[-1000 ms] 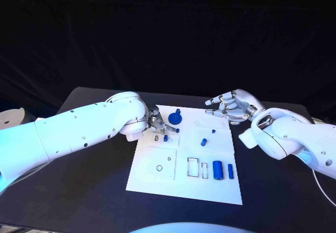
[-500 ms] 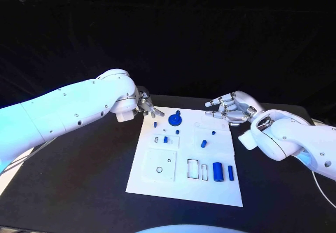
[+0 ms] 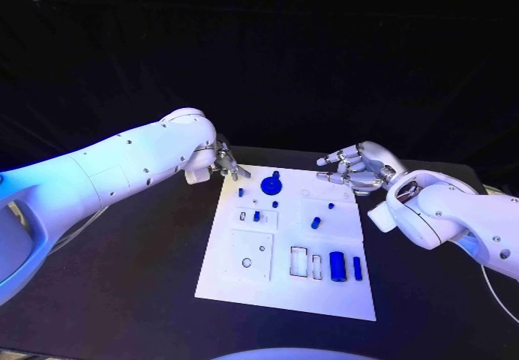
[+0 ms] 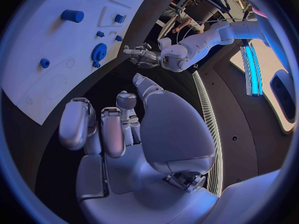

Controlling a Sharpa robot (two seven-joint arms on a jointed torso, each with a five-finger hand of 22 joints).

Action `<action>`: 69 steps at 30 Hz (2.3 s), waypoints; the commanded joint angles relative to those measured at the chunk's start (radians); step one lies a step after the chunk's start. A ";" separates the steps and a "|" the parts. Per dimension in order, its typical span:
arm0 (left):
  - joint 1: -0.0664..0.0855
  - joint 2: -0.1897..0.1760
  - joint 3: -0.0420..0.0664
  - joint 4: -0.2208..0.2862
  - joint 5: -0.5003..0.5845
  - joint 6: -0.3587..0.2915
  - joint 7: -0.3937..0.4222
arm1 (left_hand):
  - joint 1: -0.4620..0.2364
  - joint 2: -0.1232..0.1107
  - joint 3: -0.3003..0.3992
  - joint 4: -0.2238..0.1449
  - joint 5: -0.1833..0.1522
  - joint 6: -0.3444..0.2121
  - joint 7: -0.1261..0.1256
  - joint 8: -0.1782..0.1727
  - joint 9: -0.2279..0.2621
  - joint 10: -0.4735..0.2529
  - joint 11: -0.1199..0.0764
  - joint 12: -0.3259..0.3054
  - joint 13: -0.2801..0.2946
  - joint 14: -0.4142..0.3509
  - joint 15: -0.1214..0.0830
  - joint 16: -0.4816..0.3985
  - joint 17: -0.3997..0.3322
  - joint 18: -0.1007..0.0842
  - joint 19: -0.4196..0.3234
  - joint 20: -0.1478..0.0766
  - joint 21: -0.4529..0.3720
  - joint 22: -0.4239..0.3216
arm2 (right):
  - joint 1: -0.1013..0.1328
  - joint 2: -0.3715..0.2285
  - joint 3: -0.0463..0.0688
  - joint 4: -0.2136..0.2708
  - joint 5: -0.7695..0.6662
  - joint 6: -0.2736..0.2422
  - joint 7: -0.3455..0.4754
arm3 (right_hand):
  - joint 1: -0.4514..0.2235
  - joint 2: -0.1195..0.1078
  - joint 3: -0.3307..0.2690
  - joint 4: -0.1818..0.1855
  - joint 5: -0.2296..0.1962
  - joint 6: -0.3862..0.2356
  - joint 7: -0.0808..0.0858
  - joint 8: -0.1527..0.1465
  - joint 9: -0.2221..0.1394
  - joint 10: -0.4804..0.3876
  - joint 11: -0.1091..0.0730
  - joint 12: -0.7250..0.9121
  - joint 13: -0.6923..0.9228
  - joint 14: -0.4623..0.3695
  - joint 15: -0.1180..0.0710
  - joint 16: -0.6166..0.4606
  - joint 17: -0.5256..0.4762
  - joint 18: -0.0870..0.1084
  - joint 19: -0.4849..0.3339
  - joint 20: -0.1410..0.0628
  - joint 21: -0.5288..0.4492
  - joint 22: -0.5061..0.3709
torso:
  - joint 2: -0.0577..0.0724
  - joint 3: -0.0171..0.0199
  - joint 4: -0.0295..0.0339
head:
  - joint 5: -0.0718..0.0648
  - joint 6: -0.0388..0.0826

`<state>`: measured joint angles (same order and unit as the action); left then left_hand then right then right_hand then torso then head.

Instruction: Assemble the parts on the task board

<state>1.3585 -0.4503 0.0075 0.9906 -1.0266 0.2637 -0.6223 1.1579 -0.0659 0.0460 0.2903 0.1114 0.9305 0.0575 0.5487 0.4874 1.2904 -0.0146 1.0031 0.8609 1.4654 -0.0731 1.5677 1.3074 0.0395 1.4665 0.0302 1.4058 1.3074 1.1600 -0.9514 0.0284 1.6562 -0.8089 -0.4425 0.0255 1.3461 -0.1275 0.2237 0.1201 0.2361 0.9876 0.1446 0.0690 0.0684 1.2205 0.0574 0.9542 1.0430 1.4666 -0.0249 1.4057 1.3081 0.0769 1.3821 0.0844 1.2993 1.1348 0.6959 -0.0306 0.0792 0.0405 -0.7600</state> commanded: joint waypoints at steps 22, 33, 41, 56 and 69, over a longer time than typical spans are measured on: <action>-0.018 0.049 -0.016 -0.073 -0.044 0.103 0.040 | 0.027 0.022 -0.035 -0.008 0.002 0.045 -0.010 -0.009 -0.020 0.029 -0.010 0.027 0.027 0.105 -0.011 0.003 0.263 0.002 0.042 -0.004 0.022 0.133 | -0.001 0.009 0.000 -0.007 -0.016 0.007 0.004 | -0.006 0.002 -0.004 -0.001 0.007 -0.006 0.002 -0.001 0.000 -0.002 -0.001 -0.002 0.000 0.052 0.003 -0.002 0.053 0.014 0.000 -0.003 -0.006 -0.001 | -0.001 0.0017 -0.0005 | 0.003 -0.007; -0.025 0.055 -0.016 -0.077 -0.050 0.113 0.039 | 0.042 0.024 -0.037 -0.011 0.004 0.049 -0.011 -0.008 -0.021 0.031 -0.012 0.028 0.028 0.105 -0.012 0.003 0.263 0.001 0.042 -0.005 0.024 0.135 | -0.001 0.010 0.000 -0.008 -0.016 0.008 0.003 | -0.006 0.002 -0.004 -0.001 0.007 -0.006 0.002 -0.001 0.000 -0.002 -0.001 -0.002 0.000 0.052 0.003 -0.002 0.053 0.014 0.000 -0.003 -0.006 -0.001 | -0.002 0.0020 0.0000 | 0.002 -0.009; -0.026 0.056 -0.016 -0.075 -0.050 0.119 0.037 | 0.055 0.026 -0.038 -0.015 0.005 0.052 -0.012 -0.008 -0.021 0.034 -0.013 0.029 0.030 0.105 -0.013 0.003 0.263 0.001 0.043 -0.006 0.025 0.137 | -0.001 0.010 0.000 -0.008 -0.016 0.009 0.003 | -0.006 0.002 -0.004 -0.001 0.007 -0.006 0.002 -0.001 0.000 -0.002 -0.001 -0.002 0.000 0.052 0.003 -0.002 0.053 0.014 0.000 -0.003 -0.006 -0.001 | -0.002 0.0022 0.0005 | 0.002 -0.010; -0.028 0.059 -0.016 -0.073 -0.050 0.118 0.031 | 0.152 0.057 0.007 -0.050 0.011 0.052 -0.019 -0.012 -0.026 0.034 -0.018 0.024 0.027 0.105 -0.017 0.003 0.263 0.002 0.042 -0.010 0.022 0.137 | -0.001 0.011 0.000 -0.008 -0.016 0.010 0.003 | -0.006 0.002 -0.004 -0.001 0.007 -0.006 0.002 -0.001 0.000 -0.002 -0.001 -0.002 0.000 0.052 0.003 -0.002 0.053 0.014 0.000 -0.003 -0.006 -0.001 | -0.001 0.0020 0.0001 | 0.003 -0.012; -0.030 0.063 -0.016 -0.079 -0.049 0.110 0.029 | 0.218 0.086 0.080 -0.075 0.034 0.041 -0.022 -0.023 -0.033 0.031 -0.023 0.018 0.024 0.105 -0.022 0.003 0.263 0.002 0.041 -0.014 0.019 0.136 | -0.001 0.012 0.000 -0.008 -0.016 0.012 0.002 | -0.004 0.003 -0.004 -0.003 0.008 -0.005 0.002 0.000 0.000 -0.001 -0.001 -0.001 -0.001 0.052 0.003 -0.002 0.053 0.014 0.001 -0.004 -0.007 -0.002 | -0.002 0.0025 0.0002 | 0.005 -0.011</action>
<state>1.3304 -0.3903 -0.0075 0.9135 -1.0730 0.3642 -0.5915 1.3617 0.0105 0.1179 0.2197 0.1409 0.9749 0.0405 0.5288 0.4545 1.3204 -0.0287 1.0264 0.8858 1.4669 -0.0890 1.5677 1.3075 0.0395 1.4667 0.0227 1.4238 1.3081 1.1600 -0.9407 0.0283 1.6476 -0.8155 -0.4417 0.0253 1.3461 -0.1276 0.2237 0.1200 0.2401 0.9876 0.1446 0.0690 0.0684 1.2205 0.0574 0.9542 1.0432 1.4666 -0.0249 1.4057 1.3073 0.0769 1.3821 0.0843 1.2994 1.1341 0.6944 -0.0285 0.0795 0.0444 -0.7713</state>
